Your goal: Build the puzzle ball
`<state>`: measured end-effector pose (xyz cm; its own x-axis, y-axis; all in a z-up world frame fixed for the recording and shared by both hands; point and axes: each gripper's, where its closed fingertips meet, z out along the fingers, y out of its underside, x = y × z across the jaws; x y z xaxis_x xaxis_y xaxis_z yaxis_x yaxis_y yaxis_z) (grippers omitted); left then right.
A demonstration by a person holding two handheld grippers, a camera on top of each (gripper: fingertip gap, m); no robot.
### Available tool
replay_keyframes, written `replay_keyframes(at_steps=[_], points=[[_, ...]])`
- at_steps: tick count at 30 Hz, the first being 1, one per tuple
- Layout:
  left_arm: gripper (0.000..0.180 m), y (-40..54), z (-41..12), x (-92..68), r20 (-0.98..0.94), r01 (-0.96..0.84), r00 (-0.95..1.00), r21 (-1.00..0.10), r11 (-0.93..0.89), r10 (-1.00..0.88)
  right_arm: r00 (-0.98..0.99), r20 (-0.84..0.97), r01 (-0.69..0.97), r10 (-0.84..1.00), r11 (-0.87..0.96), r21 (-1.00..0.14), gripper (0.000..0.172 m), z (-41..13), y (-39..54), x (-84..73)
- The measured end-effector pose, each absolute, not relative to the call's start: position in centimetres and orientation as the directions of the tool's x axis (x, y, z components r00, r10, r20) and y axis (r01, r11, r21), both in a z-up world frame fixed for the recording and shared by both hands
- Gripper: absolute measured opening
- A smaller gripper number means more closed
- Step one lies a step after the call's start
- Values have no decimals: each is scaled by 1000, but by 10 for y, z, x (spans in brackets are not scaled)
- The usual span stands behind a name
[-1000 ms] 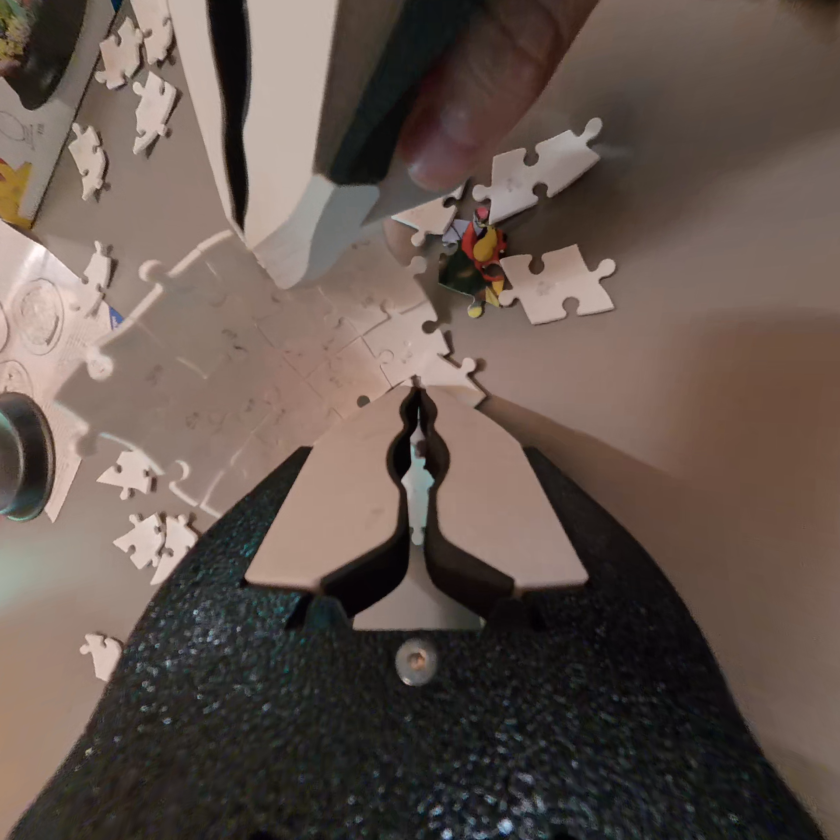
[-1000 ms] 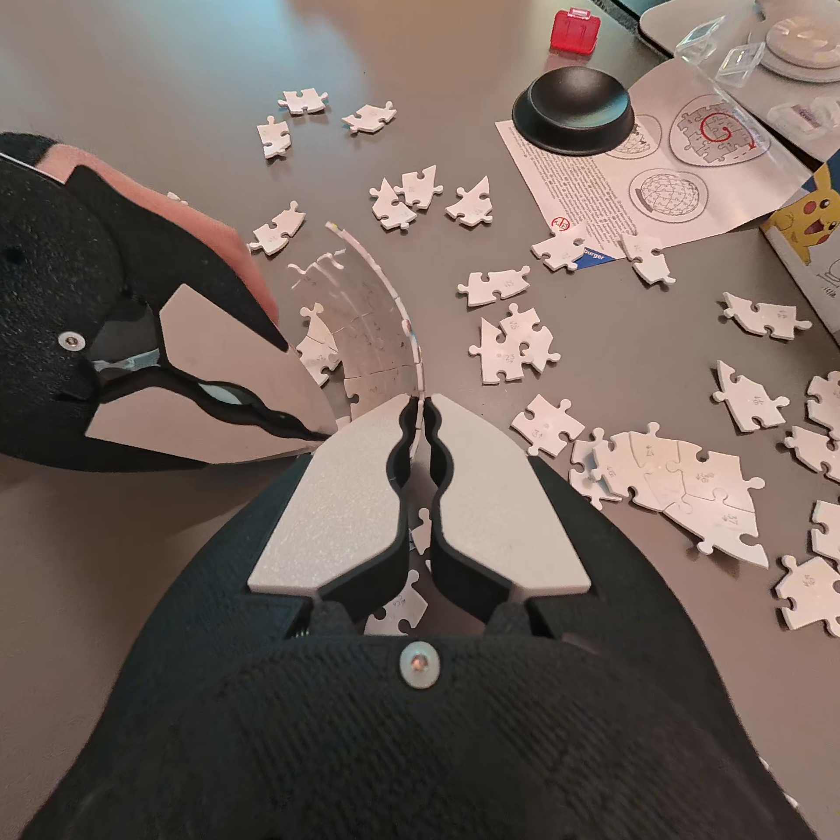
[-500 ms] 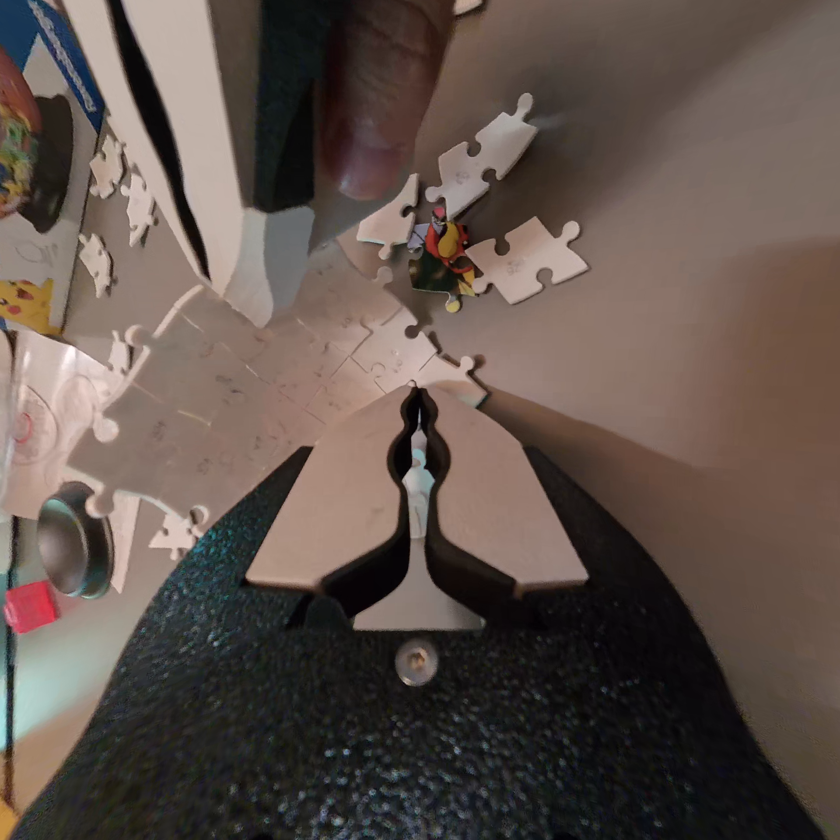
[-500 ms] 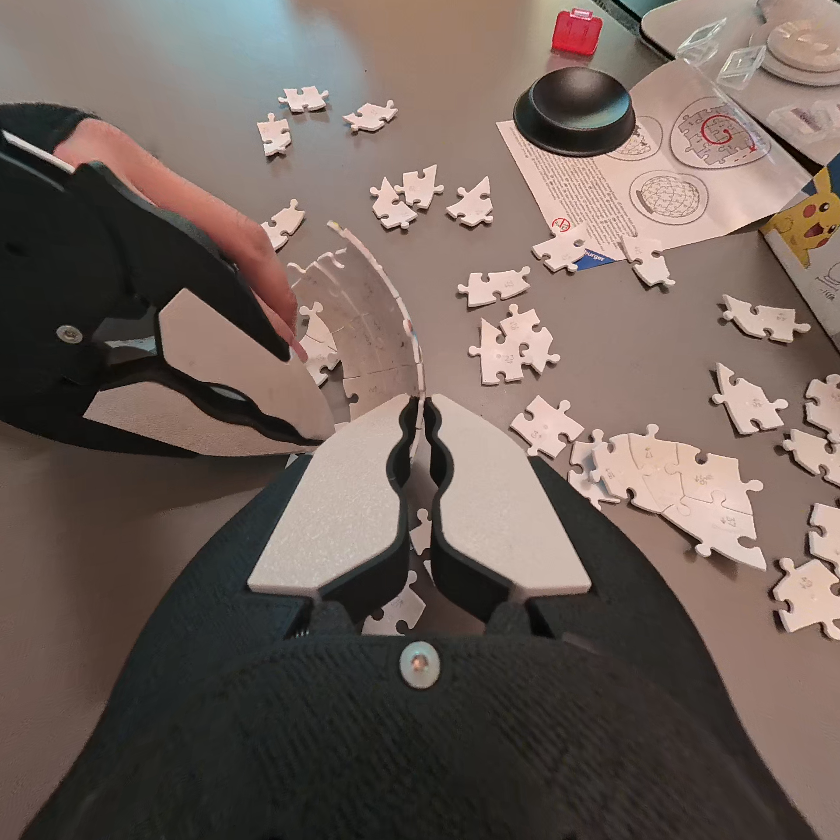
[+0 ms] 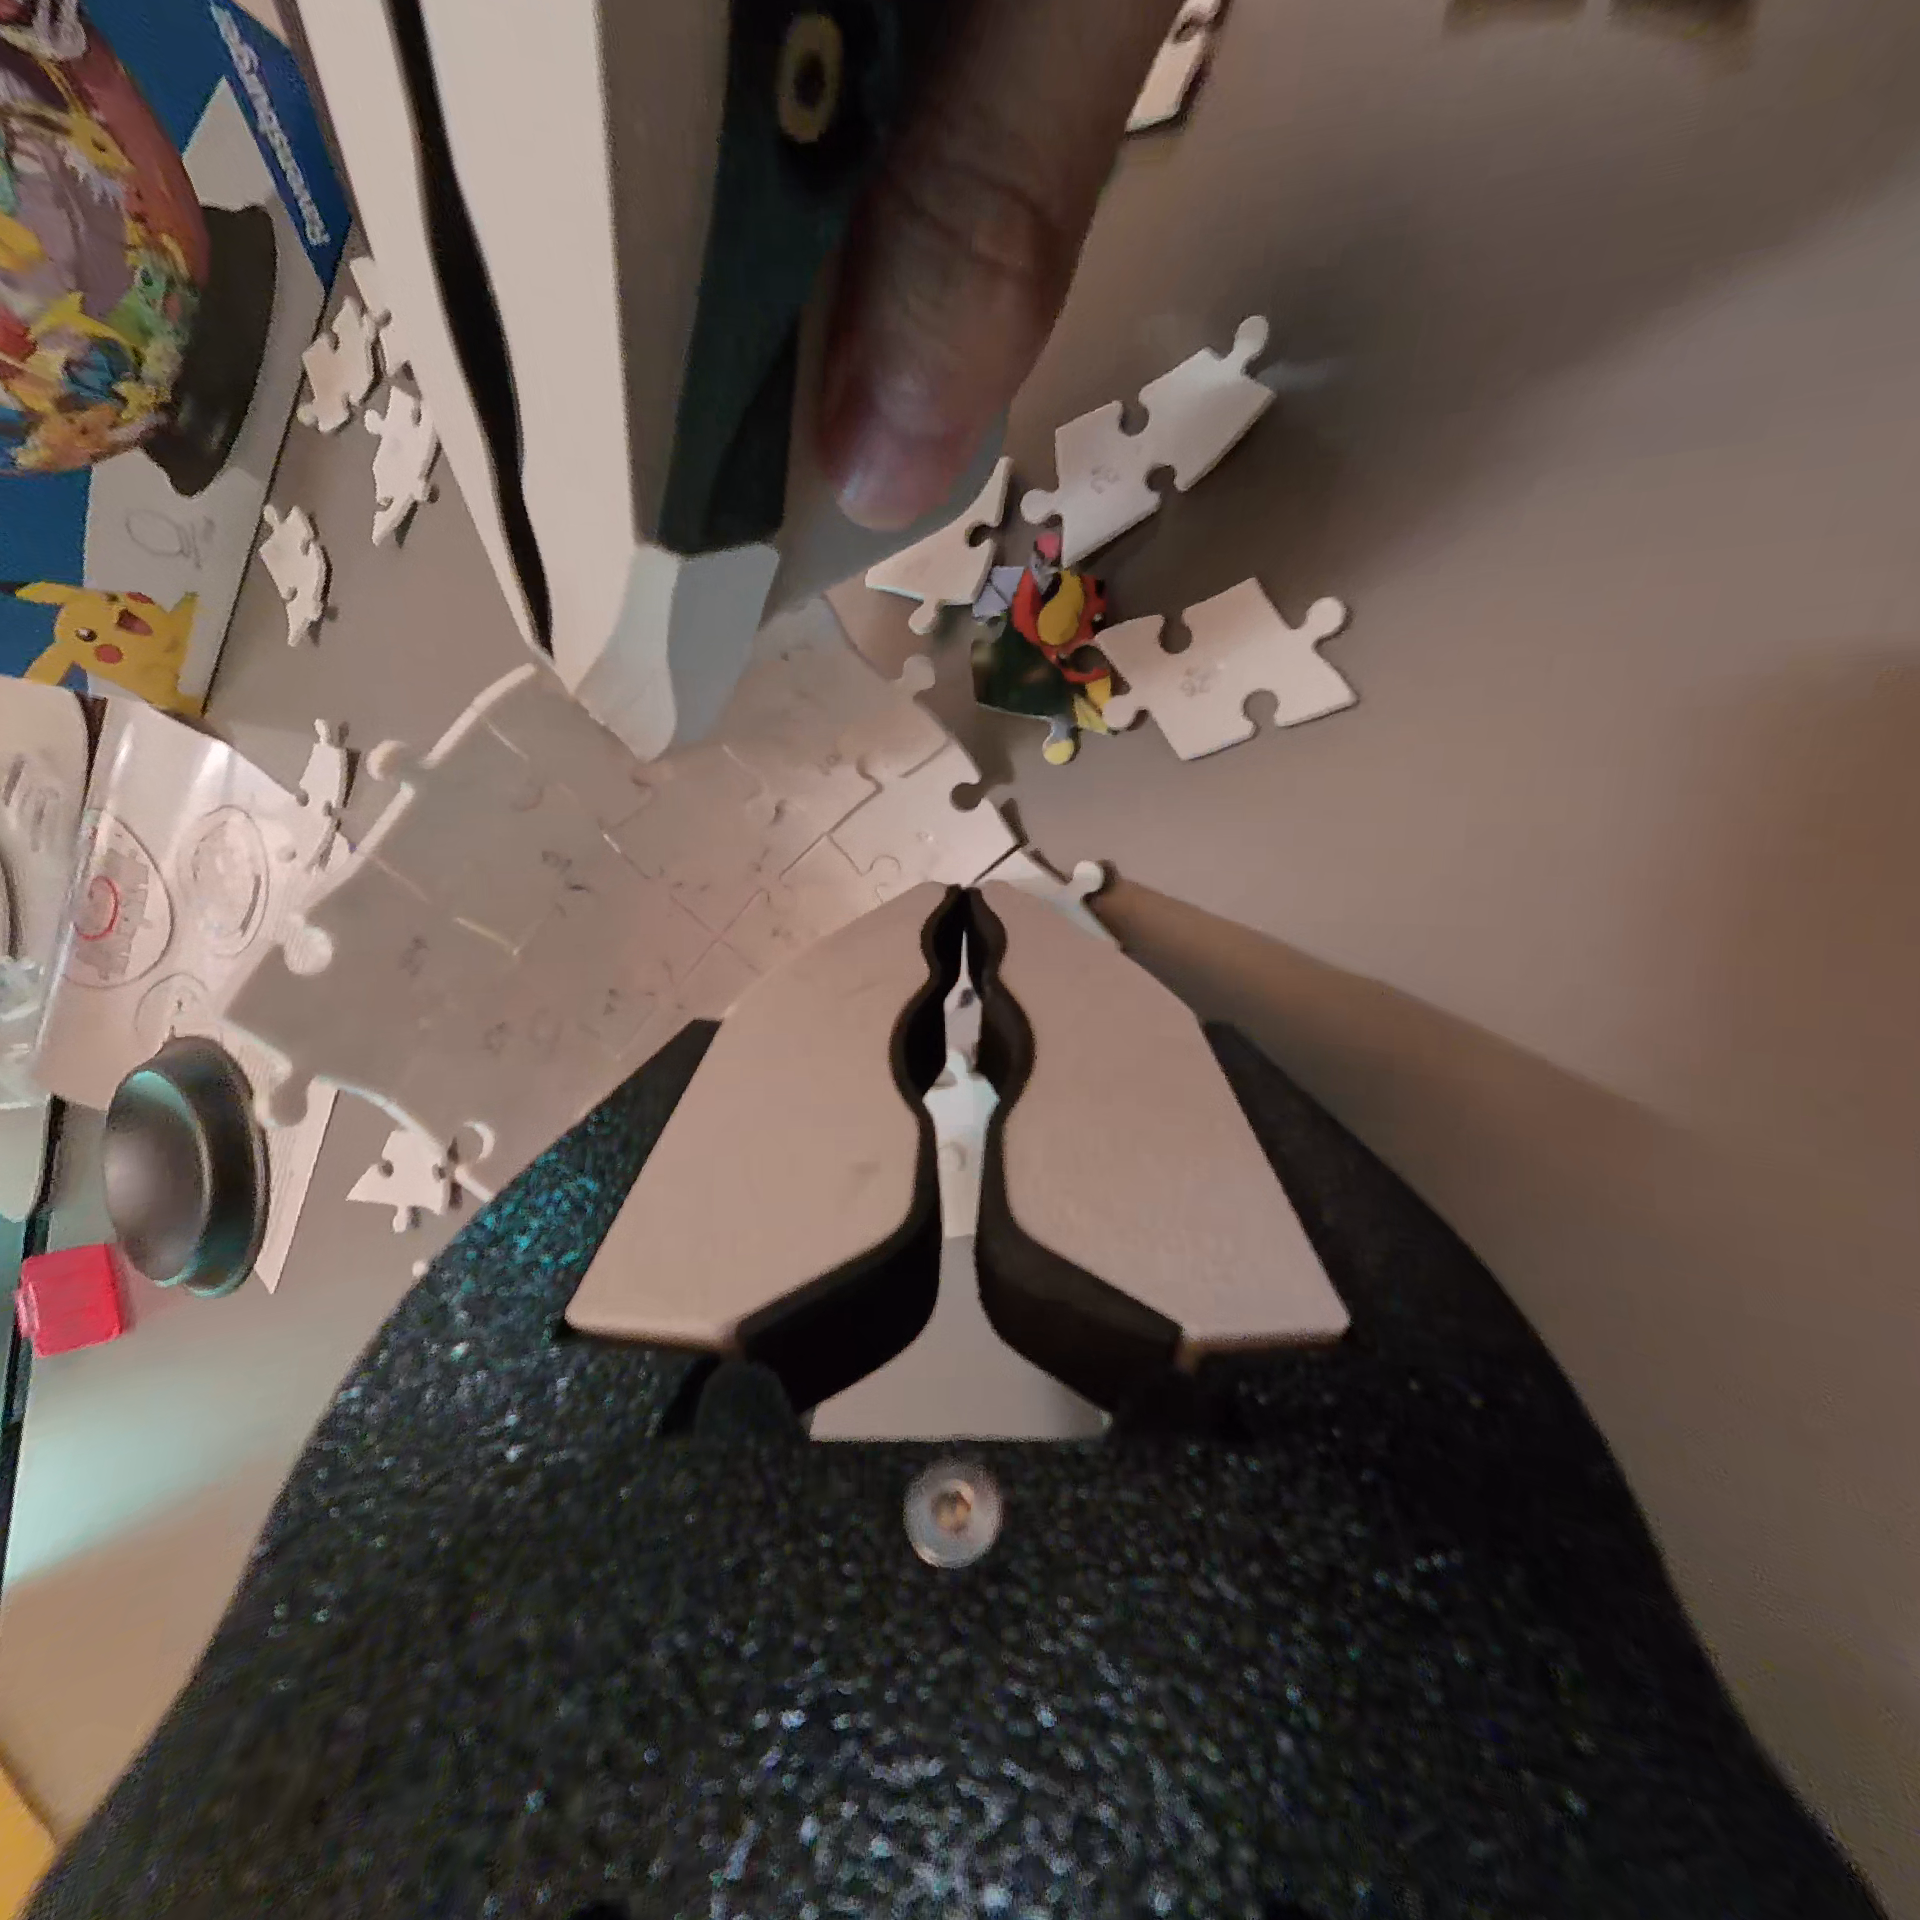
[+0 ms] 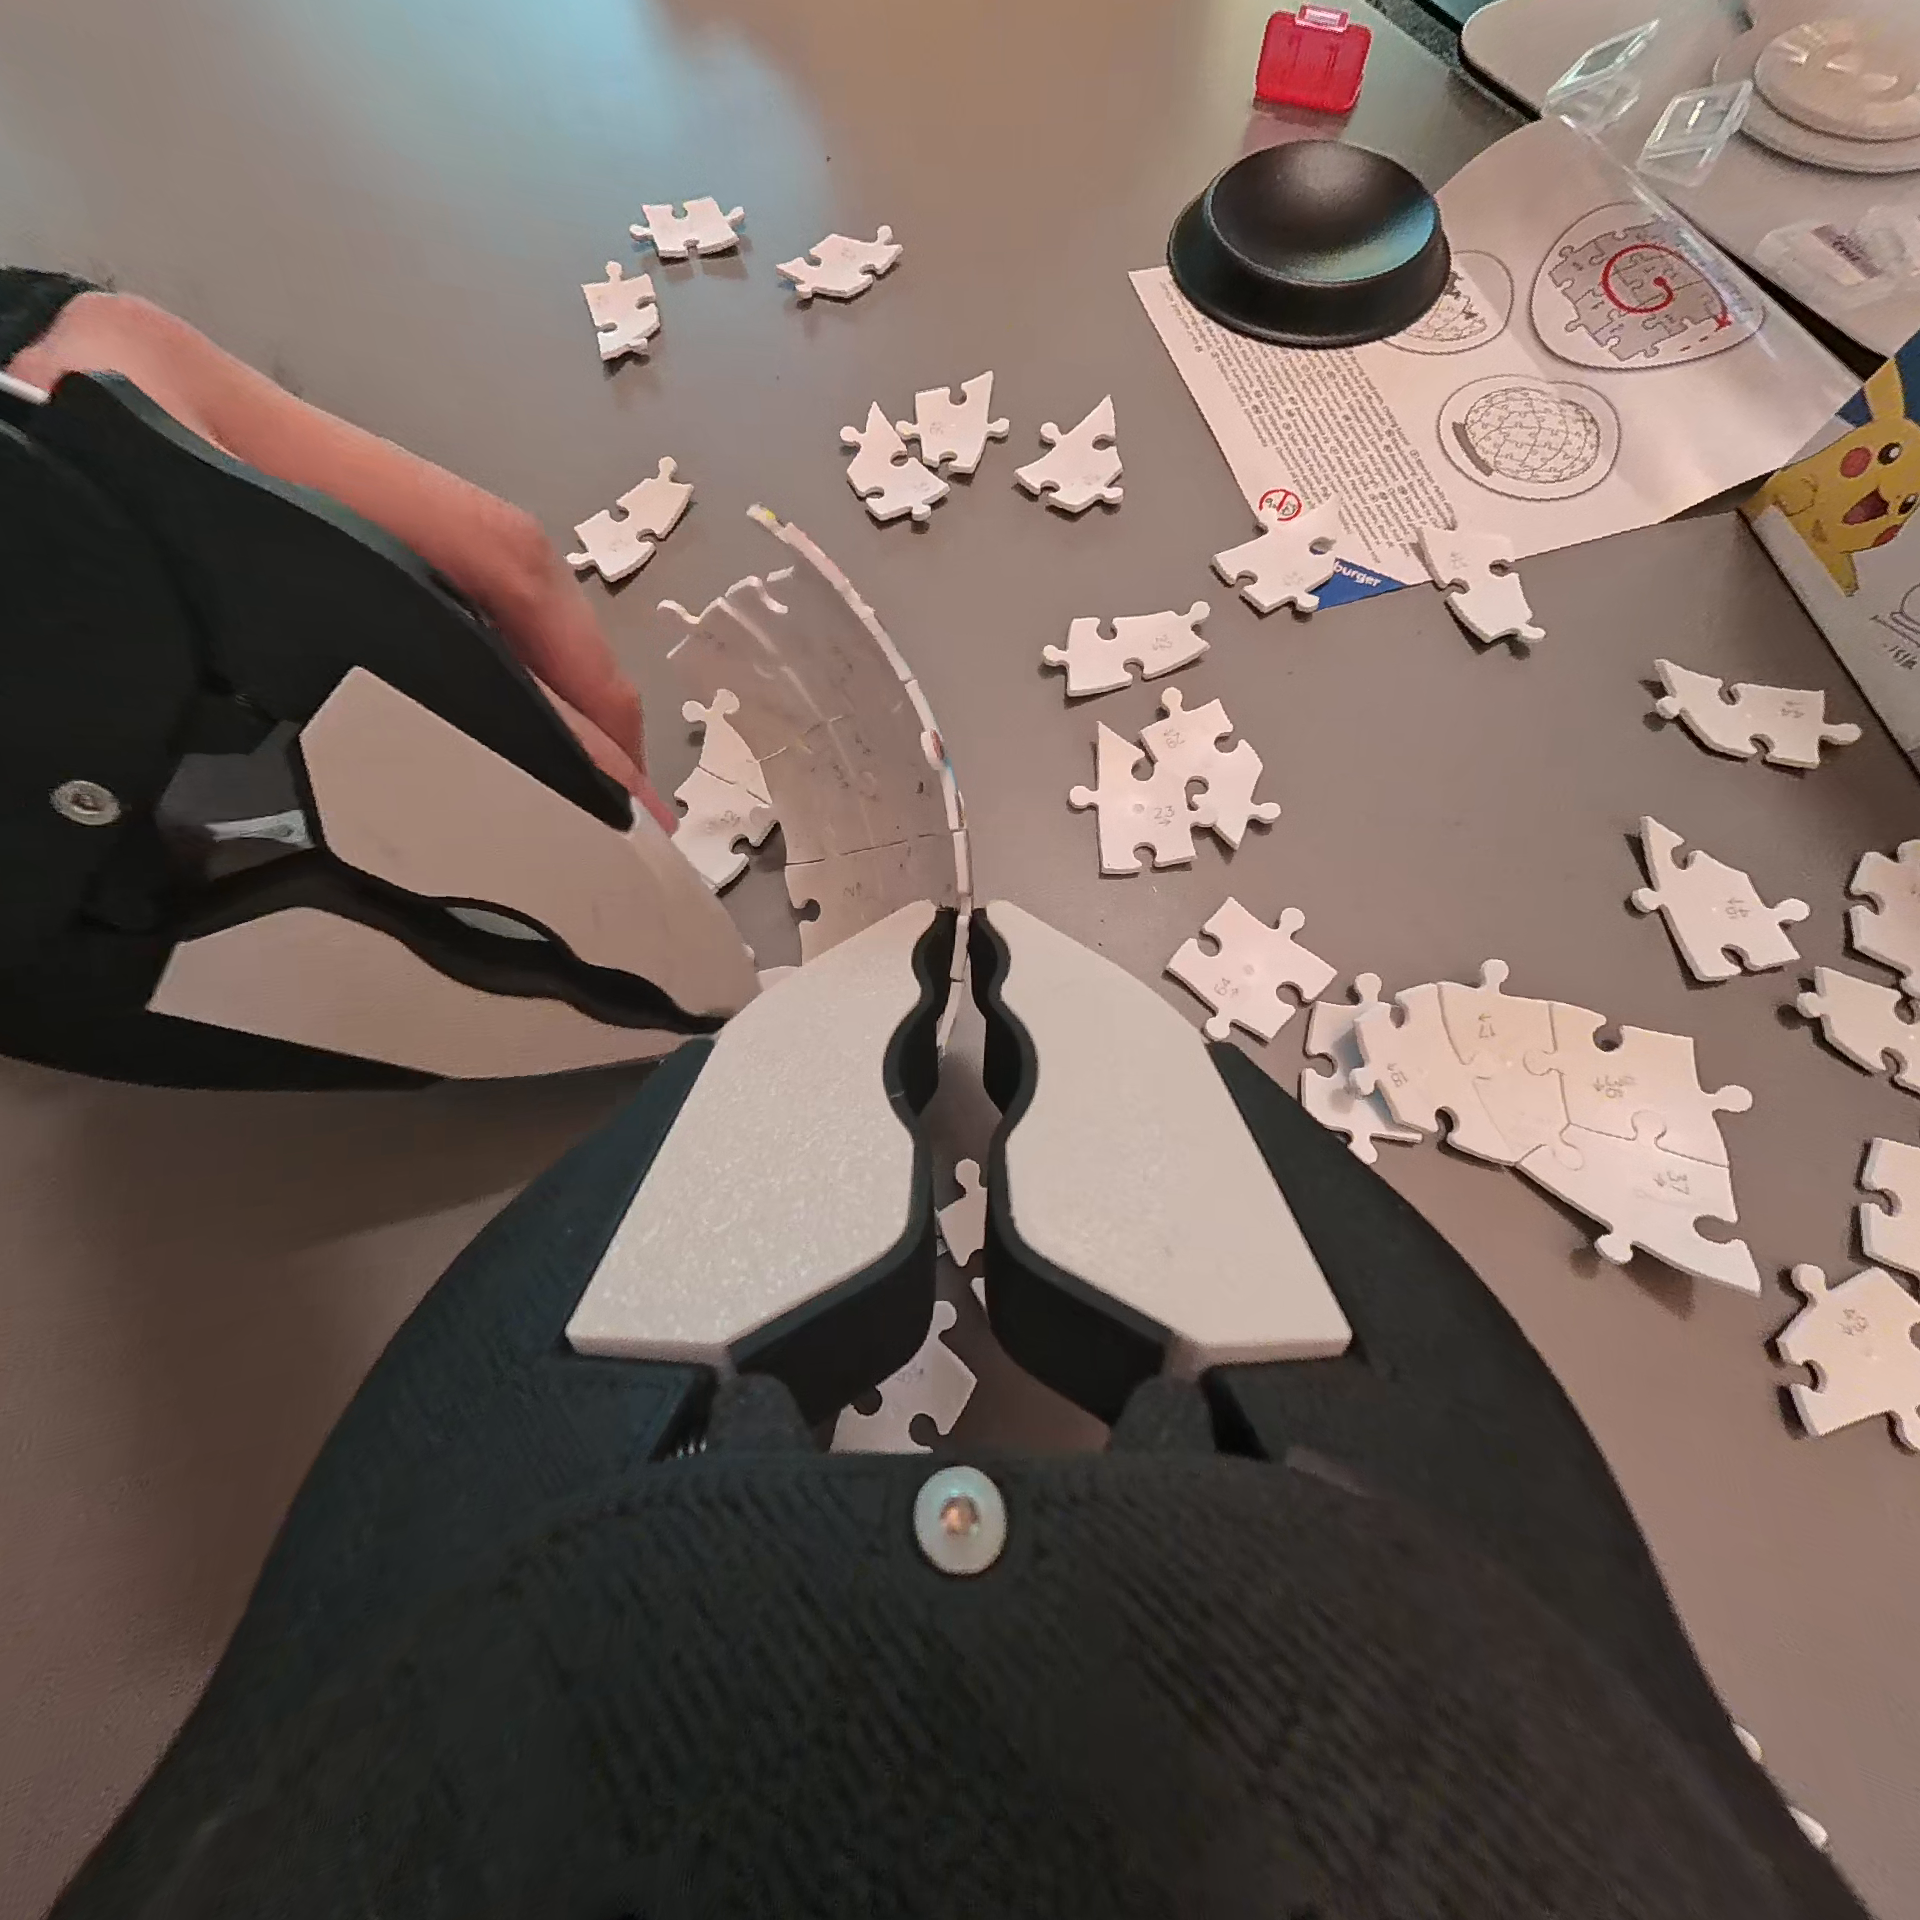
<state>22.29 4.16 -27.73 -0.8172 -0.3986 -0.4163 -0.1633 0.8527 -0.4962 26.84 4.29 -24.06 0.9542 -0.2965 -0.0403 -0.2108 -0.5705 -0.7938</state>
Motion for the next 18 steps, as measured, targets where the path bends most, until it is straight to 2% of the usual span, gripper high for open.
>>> replay_keyframes(at_steps=[1,13,18], points=[[0,44,-279,224,-417,-178,-813,-487,855,-407,954,-41,-212,-297,-570,-794,3,-240,43,268],[0,44,-286,224,-402,-213,-807,-486,848,-433,944,-79,-258,-321,-568,-782,3,-242,43,267],[0,44,-286,224,-443,-194,-805,-431,881,-394,942,-79,-263,-326,-570,-778,3,-243,43,268]])
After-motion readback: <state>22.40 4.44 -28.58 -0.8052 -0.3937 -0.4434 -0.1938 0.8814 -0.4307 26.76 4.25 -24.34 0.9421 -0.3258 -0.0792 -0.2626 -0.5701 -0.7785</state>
